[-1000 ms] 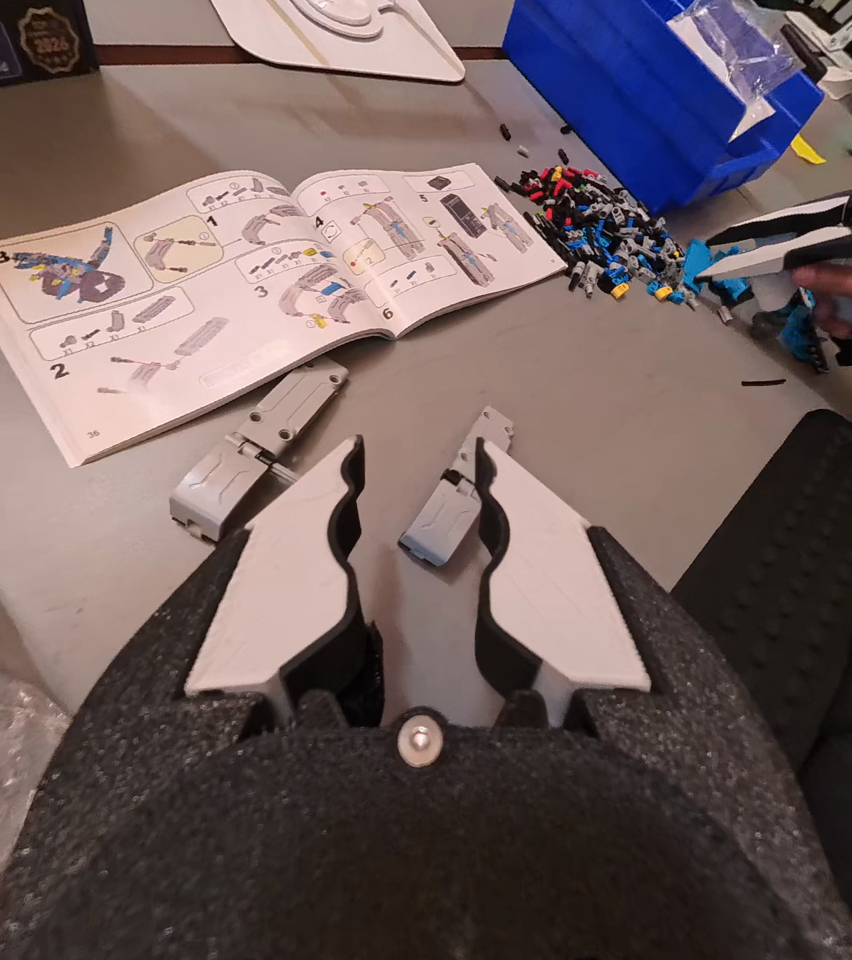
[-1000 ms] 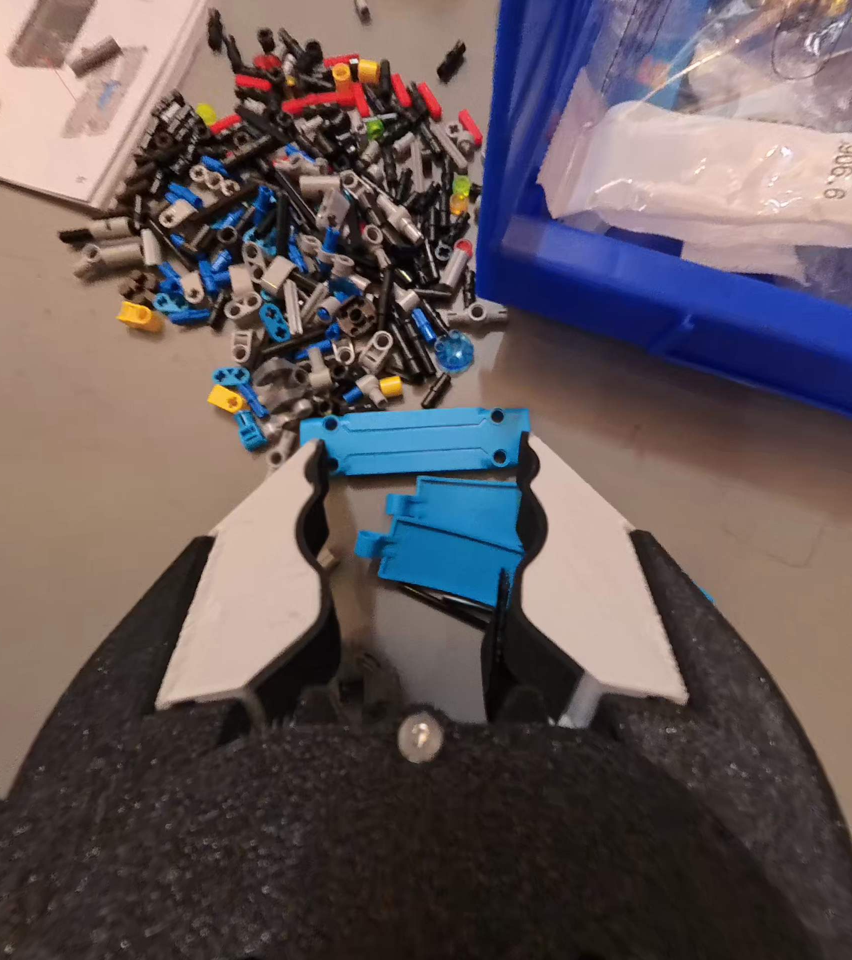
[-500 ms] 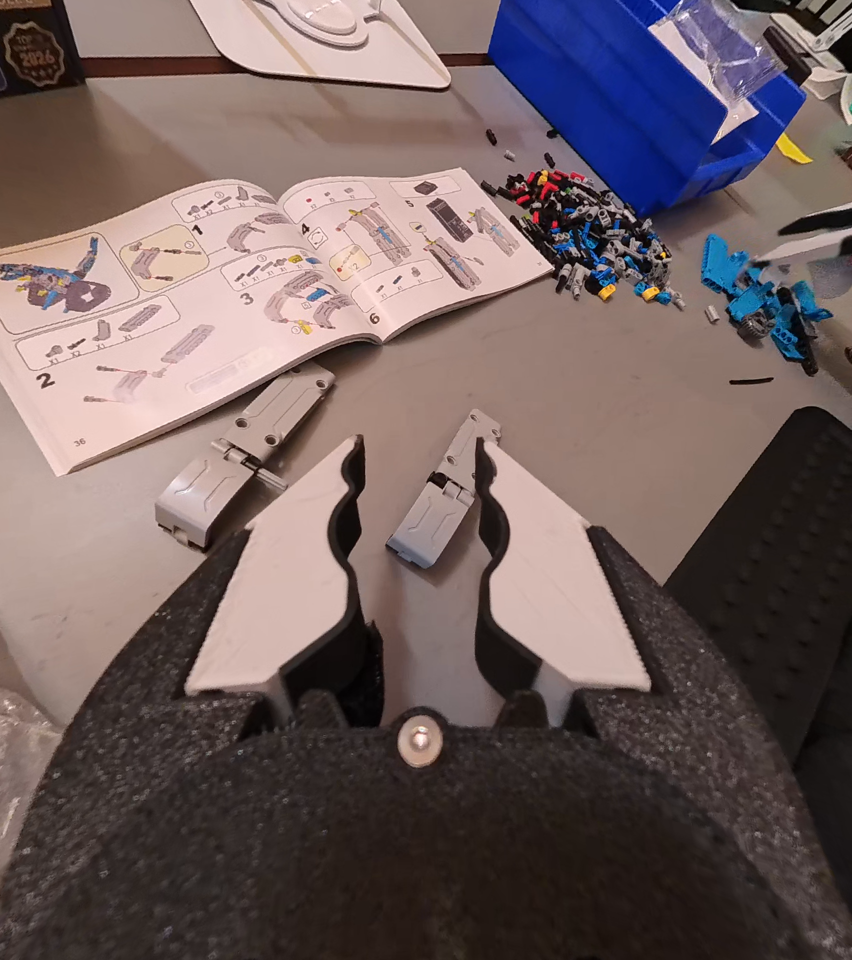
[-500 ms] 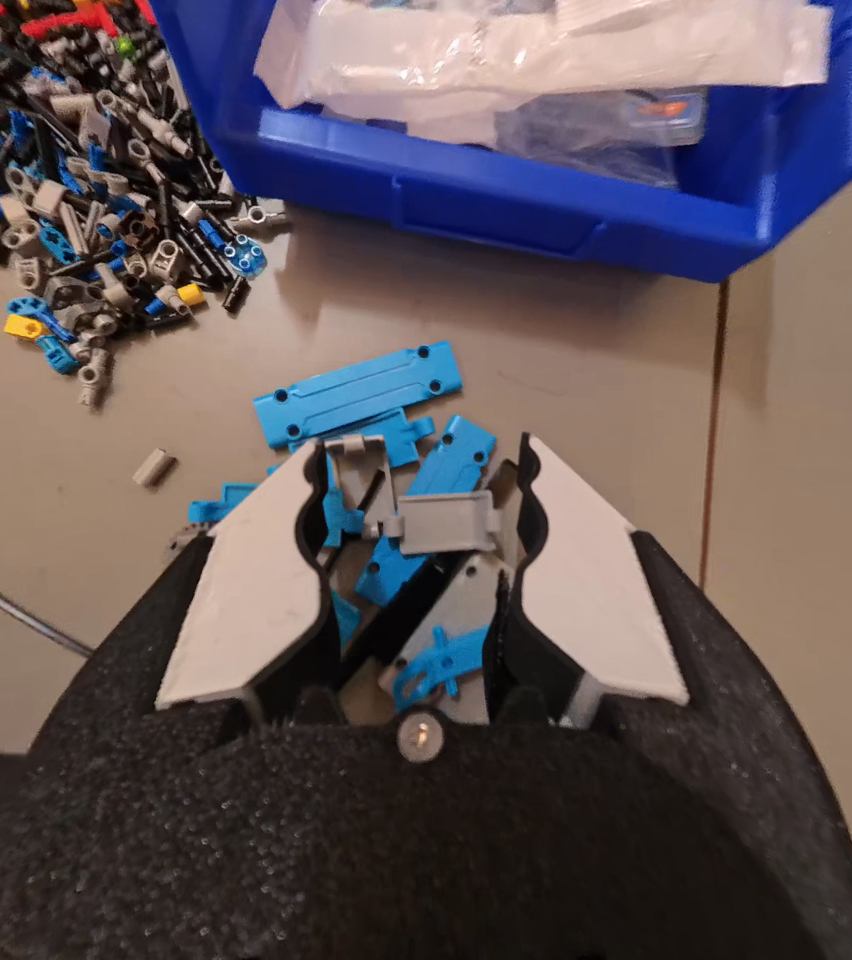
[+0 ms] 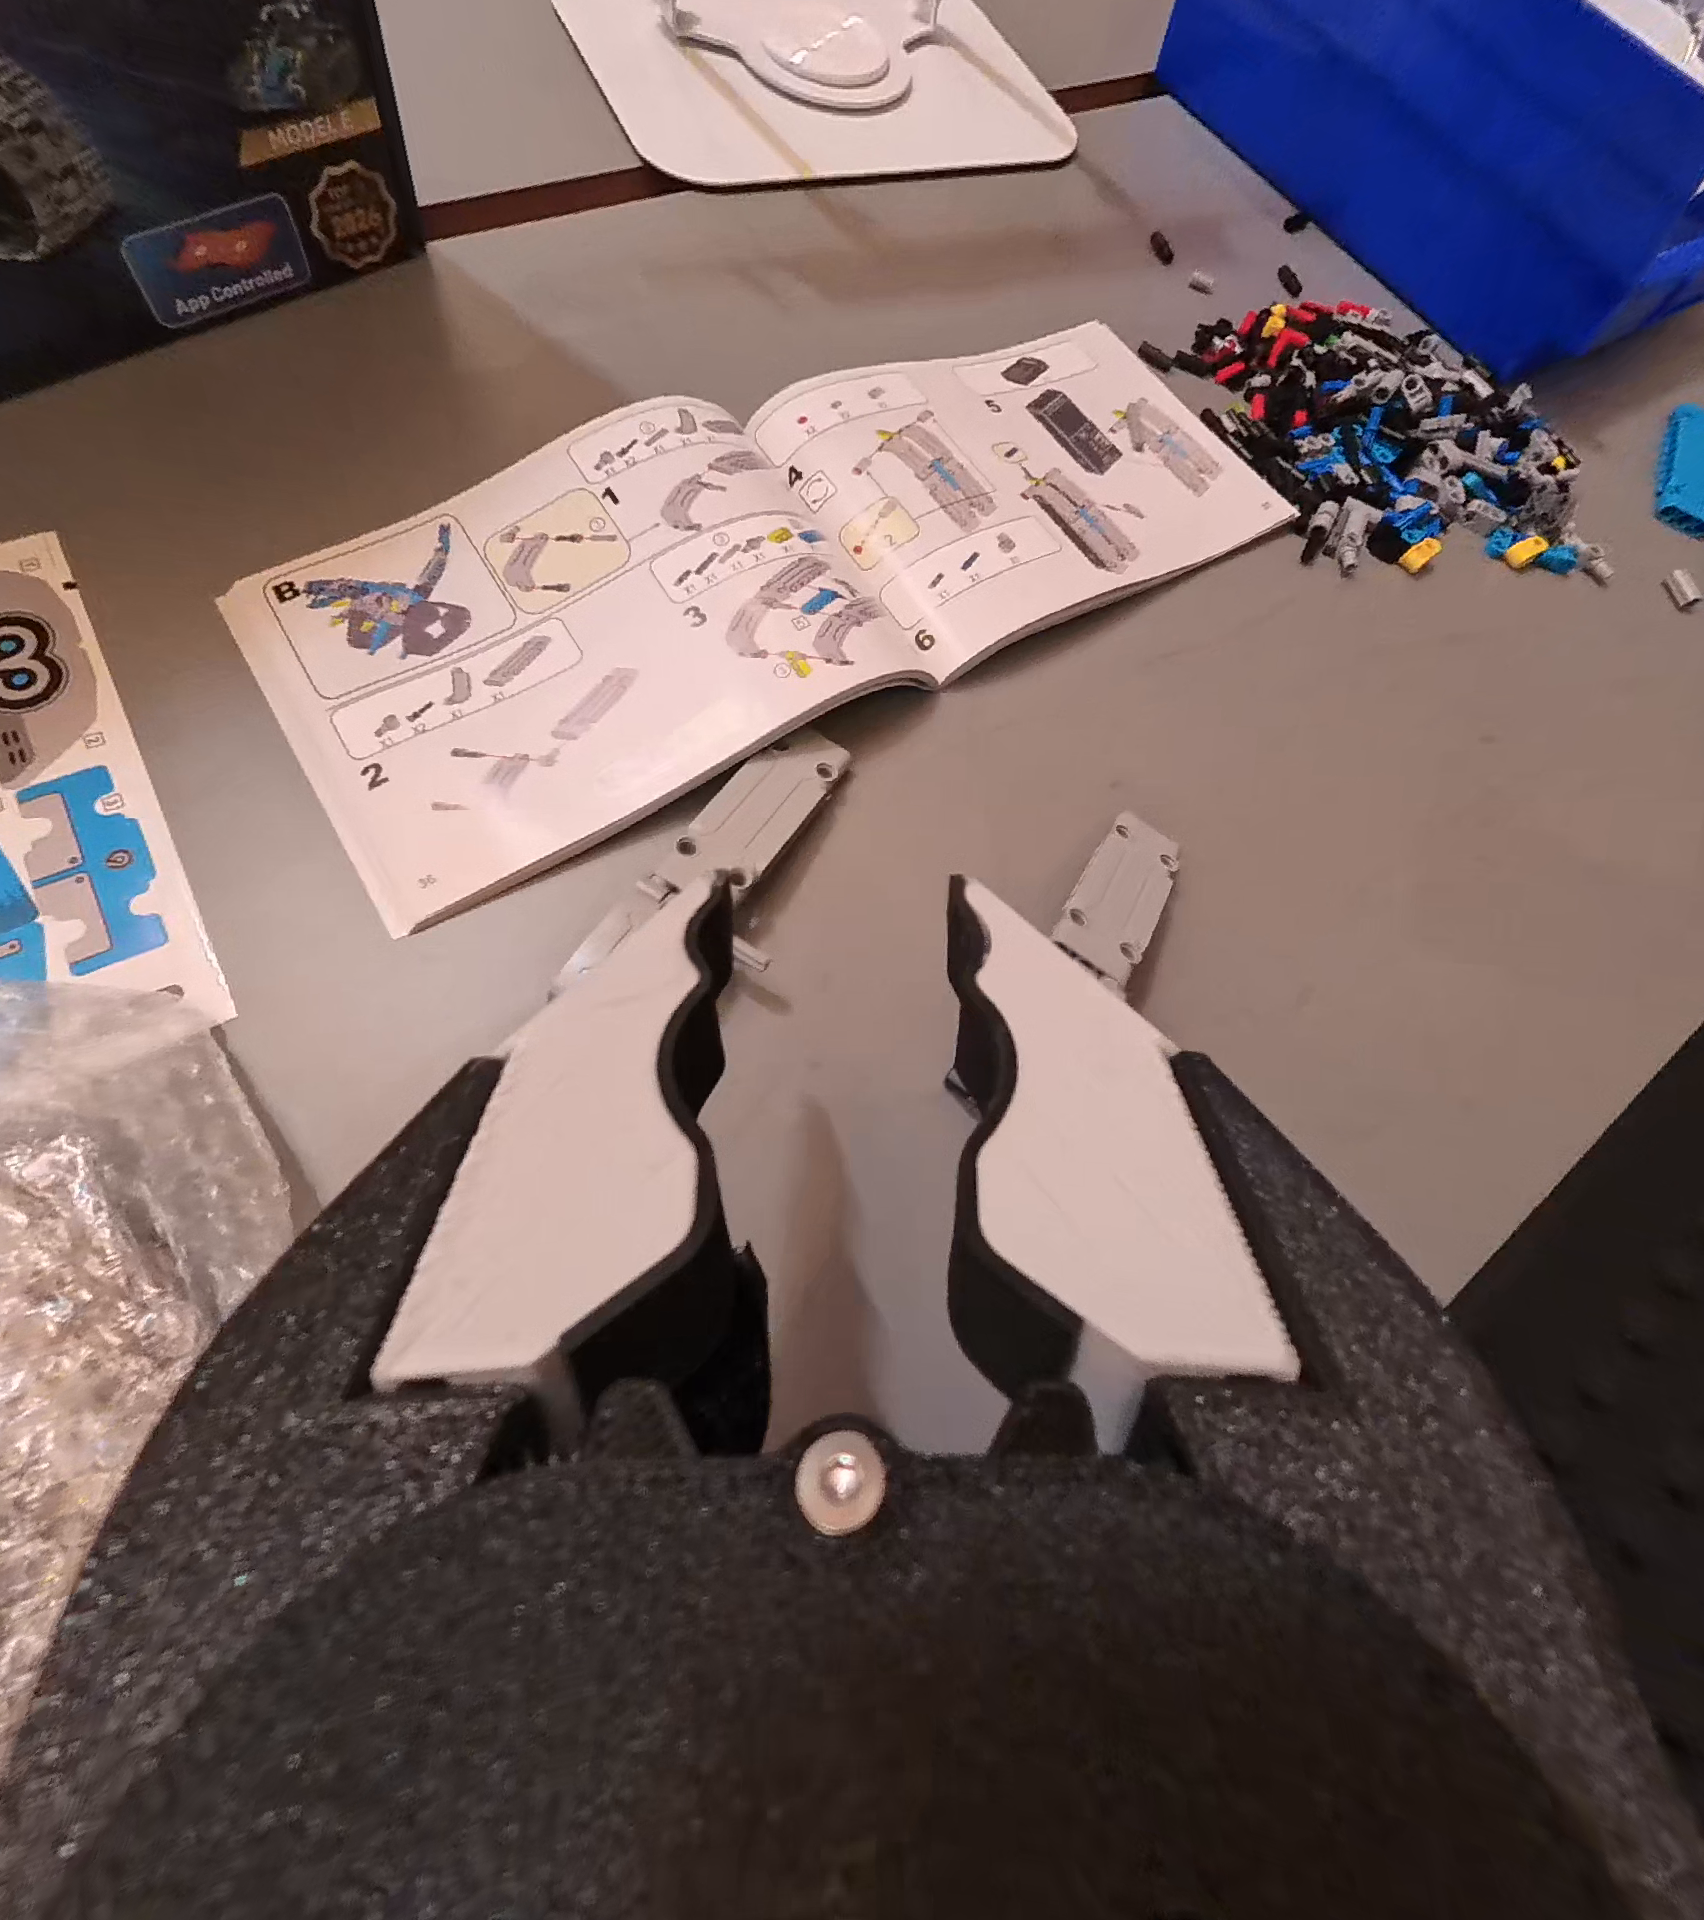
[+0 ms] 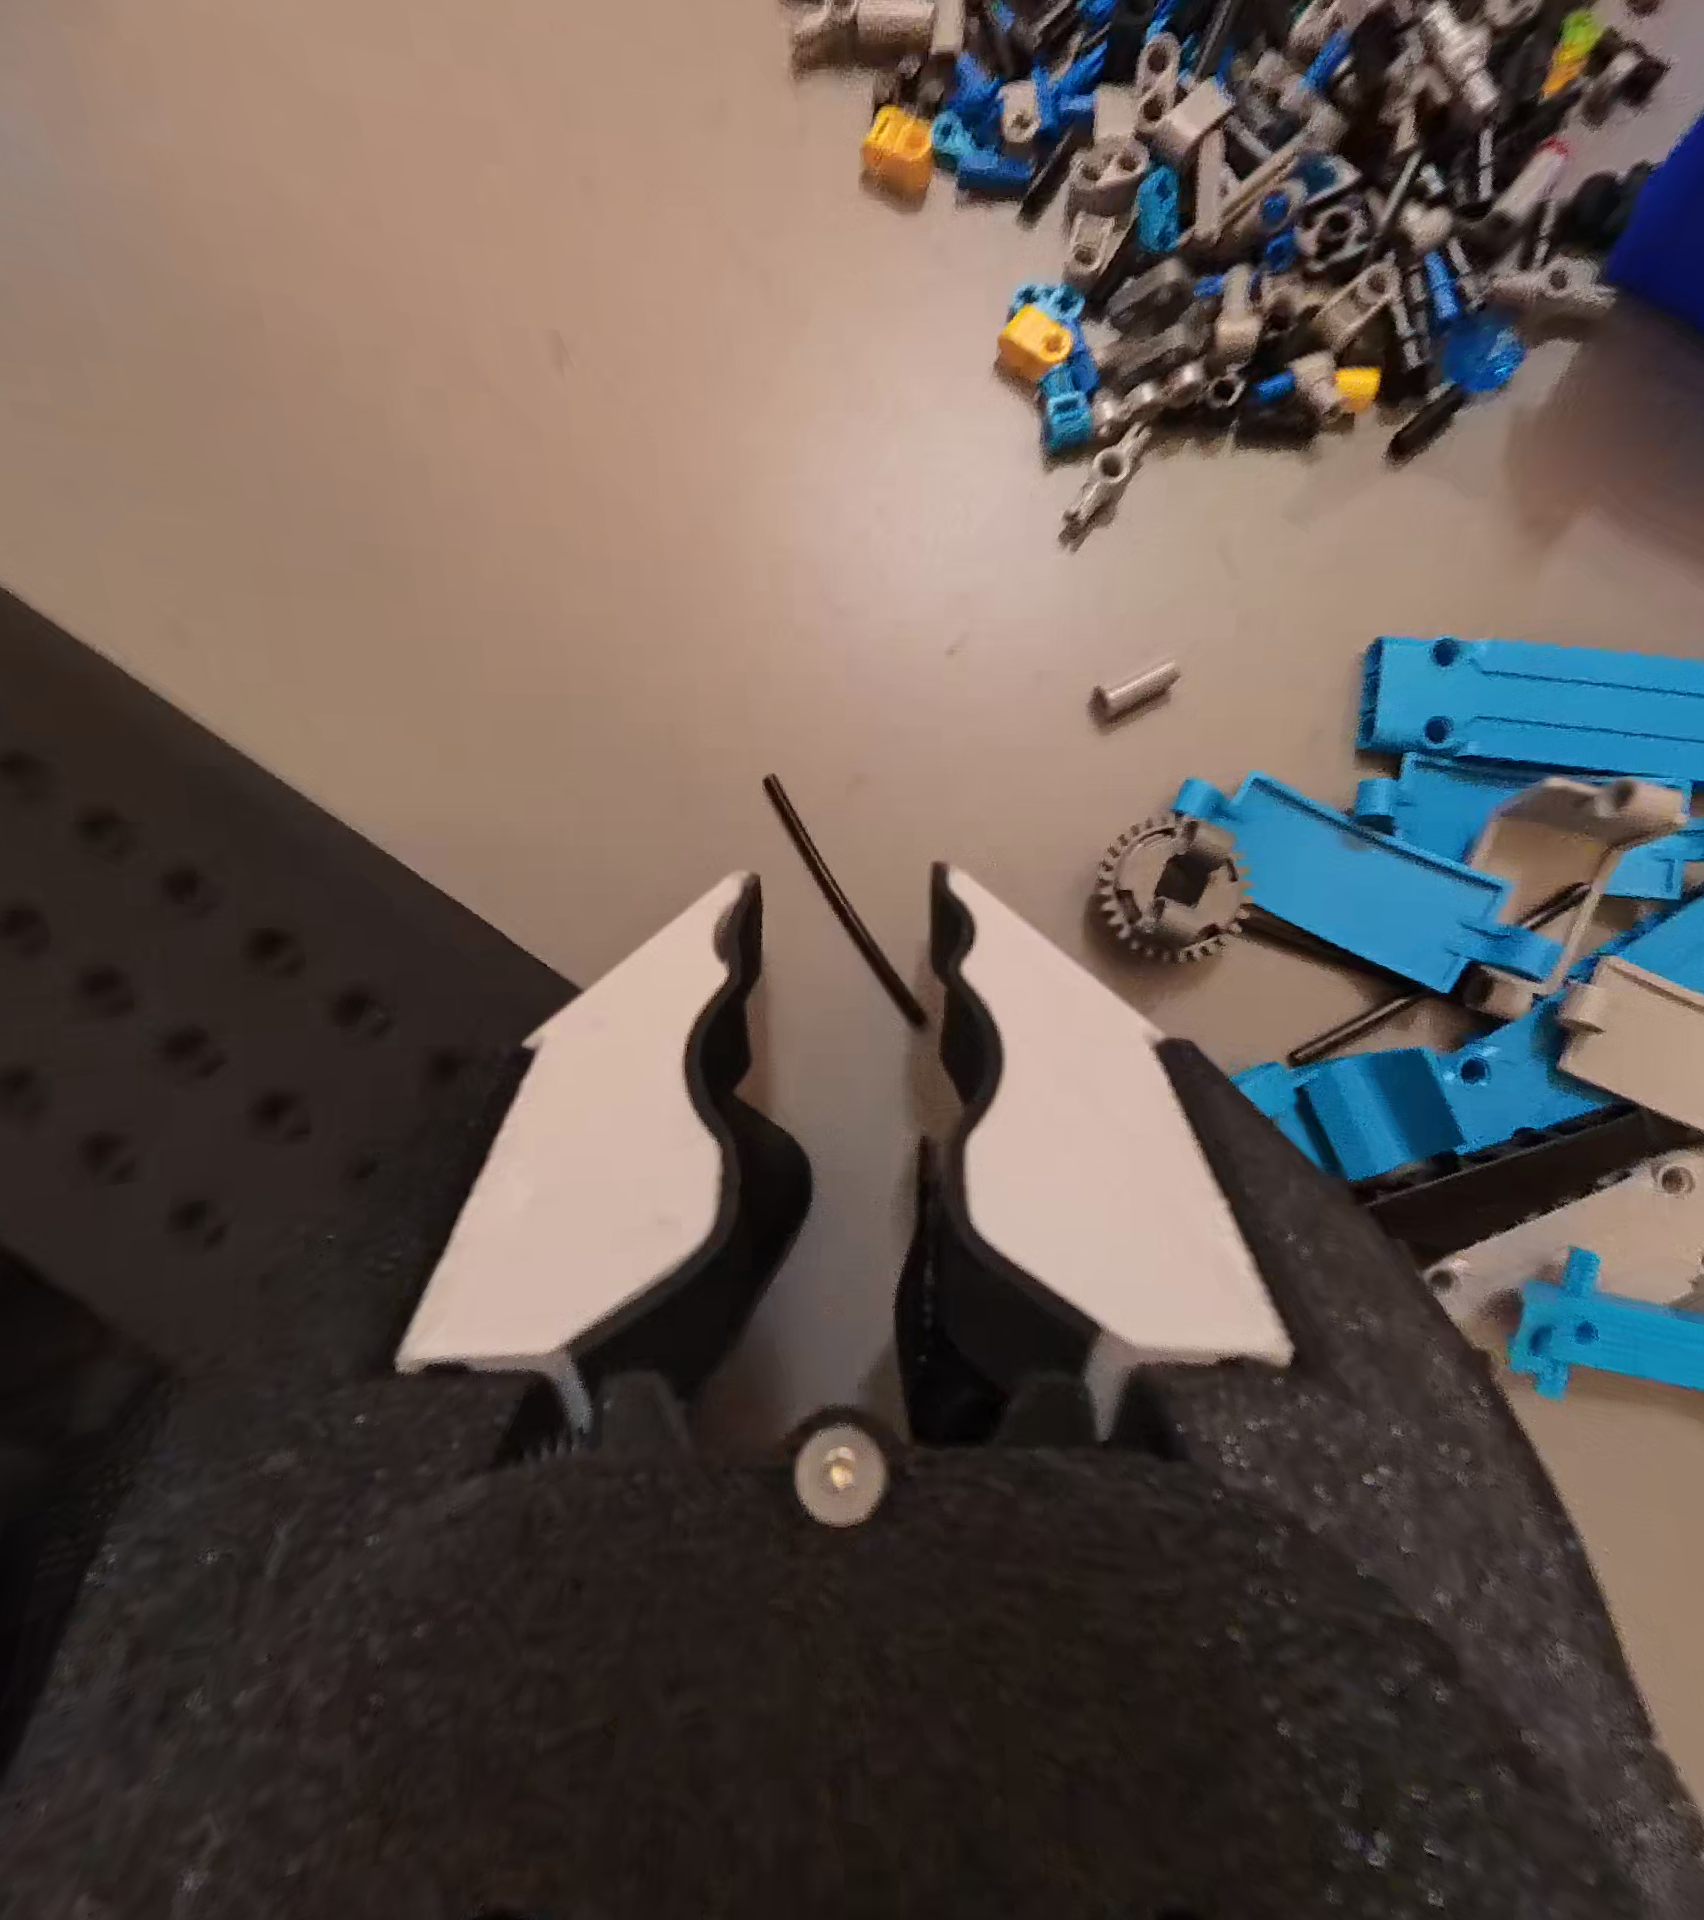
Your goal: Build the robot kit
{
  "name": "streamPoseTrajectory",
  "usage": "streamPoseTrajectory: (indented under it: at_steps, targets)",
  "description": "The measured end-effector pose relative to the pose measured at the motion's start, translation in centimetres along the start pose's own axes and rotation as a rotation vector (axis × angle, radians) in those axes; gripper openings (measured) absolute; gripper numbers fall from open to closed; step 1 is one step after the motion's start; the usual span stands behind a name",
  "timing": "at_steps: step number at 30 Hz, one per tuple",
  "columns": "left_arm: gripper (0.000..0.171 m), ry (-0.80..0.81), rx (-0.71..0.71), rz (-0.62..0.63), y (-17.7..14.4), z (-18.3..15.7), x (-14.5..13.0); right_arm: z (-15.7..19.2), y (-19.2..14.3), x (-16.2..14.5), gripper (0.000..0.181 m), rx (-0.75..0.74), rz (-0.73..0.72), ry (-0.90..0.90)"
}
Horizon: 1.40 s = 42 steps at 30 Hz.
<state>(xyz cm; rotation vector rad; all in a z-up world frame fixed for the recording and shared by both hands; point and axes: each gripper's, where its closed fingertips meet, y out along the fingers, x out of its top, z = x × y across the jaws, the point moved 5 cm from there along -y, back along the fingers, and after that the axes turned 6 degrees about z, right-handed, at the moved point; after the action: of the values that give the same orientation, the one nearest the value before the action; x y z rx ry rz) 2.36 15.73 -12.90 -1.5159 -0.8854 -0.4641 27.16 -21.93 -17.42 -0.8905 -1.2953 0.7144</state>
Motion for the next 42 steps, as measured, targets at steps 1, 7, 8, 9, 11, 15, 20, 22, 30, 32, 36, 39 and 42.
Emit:
streamPoseTrajectory:
  at_steps: [1, 7, 8, 9, 11, 15, 20, 22, 30, 32, 36, 39, 42]
  targets:
    - [0.04, 0.011, 0.0, 0.002, 0.1, -0.2, 0.0, 0.1, 0.4, -0.2, 0.026, 0.011, 0.009, -0.007]
    - [0.04, 0.062, 0.015, 0.023, 0.2, -0.9, -0.7, 0.0, 1.4, -0.6, 0.015, 0.025, 0.07, -0.061]
    - [0.04, 0.057, 0.013, 0.024, 0.1, -0.9, -0.8, 0.0, 1.4, -0.6, 0.015, 0.031, 0.073, -0.057]
    - [0.04, 0.049, 0.008, 0.022, 0.0, -1.0, -0.9, -0.1, 1.5, -0.6, 0.014, 0.04, 0.072, -0.044]
    - [0.04, 0.027, -0.007, 0.017, -0.1, -1.1, -1.0, -0.2, 1.4, -0.6, 0.01, 0.056, 0.092, -0.014]
    - [0.04, 0.007, -0.016, 0.015, -0.1, -1.2, -1.5, -0.1, 1.5, -0.1, 0.0, 0.028, 0.169, -0.087]
    - [0.04, -0.005, -0.028, 0.009, -0.3, -1.0, -1.7, -0.4, 1.6, 0.5, 0.0, 0.038, 0.142, -0.055]
    - [0.04, -0.007, -0.027, 0.008, -0.3, -0.8, -1.7, -0.7, 1.7, 1.7, 0.0, 0.002, 0.098, -0.047]
    - [0.04, -0.02, -0.021, 0.002, -0.5, -0.3, -1.9, -5.1, 3.5, 8.7, 0.001, -0.202, -0.066, 0.124]
    - [0.04, -0.027, -0.014, -0.001, -0.7, -0.1, -2.1, -6.2, 3.8, 9.9, 0.001, -0.199, -0.107, 0.195]
    - [0.04, -0.055, -0.018, -0.003, -0.7, 0.4, -2.2, -7.4, 5.1, 10.8, 0.001, -0.155, -0.129, 0.303]
    - [0.04, -0.056, -0.024, -0.004, -0.6, 0.5, -2.2, -8.4, 5.5, 10.3, 0.001, -0.218, -0.122, 0.35]
    - [0.04, -0.051, -0.029, 0.0, -0.3, 0.3, -2.2, -9.1, 5.4, 9.6, 0.006, -0.281, -0.109, 0.363]
